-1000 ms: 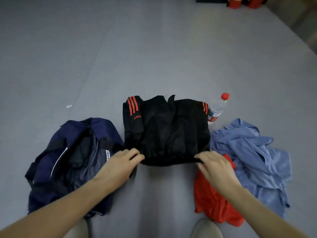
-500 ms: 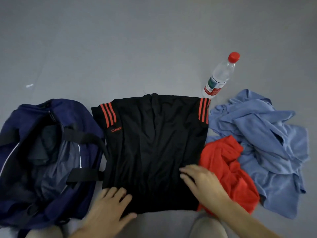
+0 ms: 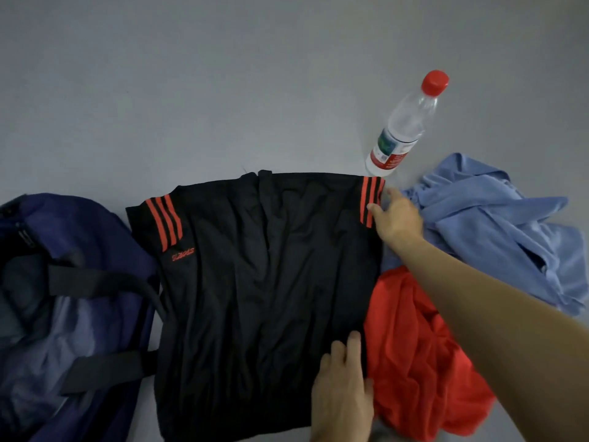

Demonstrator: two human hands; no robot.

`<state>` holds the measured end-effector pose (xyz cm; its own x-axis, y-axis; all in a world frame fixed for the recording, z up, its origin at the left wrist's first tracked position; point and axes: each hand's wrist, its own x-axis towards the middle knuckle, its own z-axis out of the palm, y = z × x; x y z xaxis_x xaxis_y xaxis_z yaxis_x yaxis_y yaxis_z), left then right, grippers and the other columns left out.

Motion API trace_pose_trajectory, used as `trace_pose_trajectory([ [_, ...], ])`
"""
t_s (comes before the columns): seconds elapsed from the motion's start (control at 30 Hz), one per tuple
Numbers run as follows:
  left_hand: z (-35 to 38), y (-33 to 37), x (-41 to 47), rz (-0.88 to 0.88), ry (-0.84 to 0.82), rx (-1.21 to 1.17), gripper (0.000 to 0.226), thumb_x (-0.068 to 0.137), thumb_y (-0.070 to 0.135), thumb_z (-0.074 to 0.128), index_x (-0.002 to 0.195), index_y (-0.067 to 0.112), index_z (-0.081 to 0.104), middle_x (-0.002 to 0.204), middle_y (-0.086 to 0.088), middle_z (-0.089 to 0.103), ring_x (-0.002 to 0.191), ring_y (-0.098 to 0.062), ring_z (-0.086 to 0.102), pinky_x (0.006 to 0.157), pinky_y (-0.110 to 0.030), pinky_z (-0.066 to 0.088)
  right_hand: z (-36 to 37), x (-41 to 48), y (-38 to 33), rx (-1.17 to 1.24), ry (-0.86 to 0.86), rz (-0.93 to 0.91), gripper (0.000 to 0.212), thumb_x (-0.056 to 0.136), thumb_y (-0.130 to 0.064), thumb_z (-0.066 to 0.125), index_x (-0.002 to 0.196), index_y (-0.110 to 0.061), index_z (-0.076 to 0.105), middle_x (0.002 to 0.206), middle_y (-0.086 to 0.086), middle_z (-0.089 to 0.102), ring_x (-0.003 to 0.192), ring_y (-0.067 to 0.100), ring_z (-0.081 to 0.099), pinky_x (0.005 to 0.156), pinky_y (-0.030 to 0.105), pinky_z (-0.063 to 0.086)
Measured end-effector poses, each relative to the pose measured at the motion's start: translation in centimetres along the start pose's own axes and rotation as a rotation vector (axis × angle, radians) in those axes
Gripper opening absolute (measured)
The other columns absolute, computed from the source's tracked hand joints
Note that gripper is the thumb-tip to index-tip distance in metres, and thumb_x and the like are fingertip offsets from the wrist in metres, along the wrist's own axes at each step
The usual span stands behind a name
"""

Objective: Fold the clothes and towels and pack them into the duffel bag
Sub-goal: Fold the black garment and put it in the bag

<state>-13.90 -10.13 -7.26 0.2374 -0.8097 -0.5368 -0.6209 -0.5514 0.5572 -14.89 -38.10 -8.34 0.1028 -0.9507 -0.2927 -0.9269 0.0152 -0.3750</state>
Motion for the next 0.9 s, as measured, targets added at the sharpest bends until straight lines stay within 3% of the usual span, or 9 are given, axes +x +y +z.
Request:
trace_pose_trajectory([
  [0.1, 1.5, -1.5, -1.0, 0.004, -0.033, -0.027, 0.121, 0.053, 0.035, 0.082, 0.154, 0.046, 0.017, 0.125, 0.014, 0.045, 0.087, -0.006, 0.060, 0.068, -0.020, 0.055, 0.6, 0.2, -0.5, -0.033, -0.028, 0.078, 0.037, 0.092, -0.034, 0.066, 0.120, -0.013, 0.056, 0.122, 0.020, 0.061, 0.114, 0.042, 0.057, 0.089, 0.042, 0.047],
  [0.17, 0.7, -2.4, -1.4, 0.039, -0.201, -0.148, 0.135, 0.040, 0.039, 0.081, 0.155, 0.049, 0.013, 0.125, 0.017, 0.048, 0.079, -0.004, 0.061, 0.059, -0.015, 0.052, 0.8, 0.4, -1.0, 0.034, -0.038, 0.136, 0.028, 0.088, -0.022, 0.064, 0.115, -0.014, 0.060, 0.120, 0.020, 0.062, 0.113, 0.043, 0.058, 0.091, 0.040, 0.047],
  [0.23, -0.5, -2.1, -2.2, 0.024, -0.078, -0.087, 0.117, 0.072, 0.027, 0.069, 0.143, 0.063, -0.017, 0.143, 0.021, 0.029, 0.107, -0.005, 0.056, 0.083, -0.018, 0.051, 0.5, 0.7, -1.5, 0.136, -0.024, 0.173, 0.012, 0.083, -0.018, 0.063, 0.094, -0.013, 0.063, 0.104, 0.017, 0.066, 0.107, 0.041, 0.062, 0.085, 0.036, 0.047],
  [0.3, -1.8, -2.2, -3.6, 0.024, 0.038, -0.114, 0.104, 0.088, 0.014, 0.050, 0.130, 0.071, -0.026, 0.147, 0.025, 0.011, 0.122, -0.005, 0.045, 0.100, -0.020, 0.042, 0.0, 0.1, -2.9, 0.188, -0.009, 0.165, 0.007, 0.082, -0.018, 0.063, 0.080, -0.012, 0.061, 0.092, 0.015, 0.066, 0.101, 0.039, 0.064, 0.080, 0.034, 0.045],
  [0.5, -6.1, -5.4, -7.7, -0.130, 0.224, -0.262, 0.104, 0.089, 0.004, 0.045, 0.125, 0.081, -0.015, 0.139, 0.032, 0.014, 0.112, 0.005, 0.048, 0.094, -0.004, 0.036, 2.1, -5.0, -14.4, 0.278, -0.005, -0.068, 0.027, 0.088, -0.016, 0.058, 0.112, -0.019, 0.070, 0.111, 0.014, 0.071, 0.106, 0.038, 0.063, 0.090, 0.035, 0.048],
  [0.6, -8.2, -8.0, -9.8, -0.187, 0.323, -0.282, 0.109, 0.089, 0.001, 0.048, 0.127, 0.081, -0.014, 0.134, 0.032, 0.017, 0.109, 0.008, 0.048, 0.093, -0.007, 0.041, 4.6, -8.6, -21.5, 0.337, -0.067, -0.214, 0.024, 0.091, -0.017, 0.053, 0.108, -0.020, 0.069, 0.103, 0.009, 0.072, 0.097, 0.034, 0.065, 0.084, 0.034, 0.051],
  [0.7, -9.6, -11.5, -11.4, -0.224, 0.397, -0.287, 0.116, 0.085, -0.005, 0.052, 0.131, 0.080, -0.012, 0.135, 0.026, 0.024, 0.113, 0.006, 0.047, 0.097, -0.015, 0.045, 6.5, -12.2, -26.7, 0.398, -0.186, -0.364, 0.027, 0.094, -0.023, 0.056, 0.119, -0.028, 0.067, 0.109, 0.002, 0.072, 0.104, 0.026, 0.065, 0.092, 0.034, 0.050],
  [0.83, -9.3, -16.1, -13.1, -0.333, 0.397, -0.178, 0.113, 0.084, 0.000, 0.055, 0.137, 0.067, -0.019, 0.154, 0.015, 0.021, 0.127, -0.006, 0.045, 0.102, -0.022, 0.044, 8.2, -16.2, -27.5, 0.363, -0.519, -0.491, 0.049, 0.098, -0.028, 0.059, 0.146, -0.026, 0.048, 0.128, -0.002, 0.065, 0.123, 0.019, 0.056, 0.109, 0.034, 0.041],
  [0.9, -8.7, -17.6, -13.6, -0.325, 0.394, -0.014, 0.116, 0.077, 0.006, 0.064, 0.148, 0.054, -0.016, 0.162, 0.005, 0.021, 0.137, -0.018, 0.043, 0.108, -0.027, 0.042, 8.5, -18.3, -24.2, 0.223, -0.517, -0.601, 0.048, 0.101, -0.027, 0.053, 0.148, -0.024, 0.046, 0.142, 0.000, 0.057, 0.130, 0.021, 0.052, 0.111, 0.035, 0.039],
])
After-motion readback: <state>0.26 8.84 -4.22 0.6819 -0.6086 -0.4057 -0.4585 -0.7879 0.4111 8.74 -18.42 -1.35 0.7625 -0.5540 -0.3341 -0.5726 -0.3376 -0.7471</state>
